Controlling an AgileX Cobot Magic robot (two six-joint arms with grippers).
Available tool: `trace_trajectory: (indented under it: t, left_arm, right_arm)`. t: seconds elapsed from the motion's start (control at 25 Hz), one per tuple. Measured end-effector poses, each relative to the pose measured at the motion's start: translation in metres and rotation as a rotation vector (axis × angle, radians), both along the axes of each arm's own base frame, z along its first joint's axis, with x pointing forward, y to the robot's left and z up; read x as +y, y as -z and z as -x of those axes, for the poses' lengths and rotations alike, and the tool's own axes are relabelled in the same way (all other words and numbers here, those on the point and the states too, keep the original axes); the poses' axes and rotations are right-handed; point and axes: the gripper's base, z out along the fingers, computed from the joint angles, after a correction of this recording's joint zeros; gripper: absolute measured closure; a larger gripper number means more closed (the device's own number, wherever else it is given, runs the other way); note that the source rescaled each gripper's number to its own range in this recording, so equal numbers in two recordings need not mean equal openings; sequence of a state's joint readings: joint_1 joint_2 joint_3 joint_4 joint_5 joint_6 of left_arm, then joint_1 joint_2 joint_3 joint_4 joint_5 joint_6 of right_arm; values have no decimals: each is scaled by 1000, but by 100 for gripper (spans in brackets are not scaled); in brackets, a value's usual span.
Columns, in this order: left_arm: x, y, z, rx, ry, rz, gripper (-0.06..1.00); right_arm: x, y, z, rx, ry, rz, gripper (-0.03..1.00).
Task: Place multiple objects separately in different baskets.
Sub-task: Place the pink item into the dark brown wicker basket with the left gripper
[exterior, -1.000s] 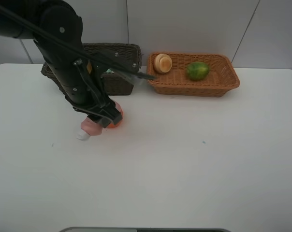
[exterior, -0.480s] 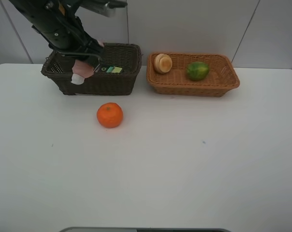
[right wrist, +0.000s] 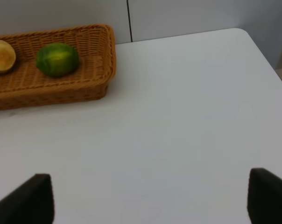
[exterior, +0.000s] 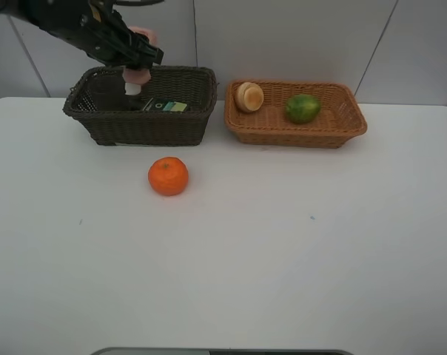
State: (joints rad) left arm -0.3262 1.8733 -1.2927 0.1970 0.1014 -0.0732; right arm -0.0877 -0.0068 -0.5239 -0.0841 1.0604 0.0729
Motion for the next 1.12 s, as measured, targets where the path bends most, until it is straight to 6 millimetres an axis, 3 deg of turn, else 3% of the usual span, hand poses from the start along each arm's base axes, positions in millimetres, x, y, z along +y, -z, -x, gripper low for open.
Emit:
trace_trajectory:
  t: [0.4,0.64,1.12]
  left_arm:
    - [-18,40,-47,-58,22,32,35]
    - [-19,61,-50,-22,24,19,35]
    - [-18,65,-48,8,19,6,35]
  right_arm:
    - [0,0,0,0,0,0,22]
    - [0,0,0,0,0,0,22]
    - [0,0,0,0,0,0,22]
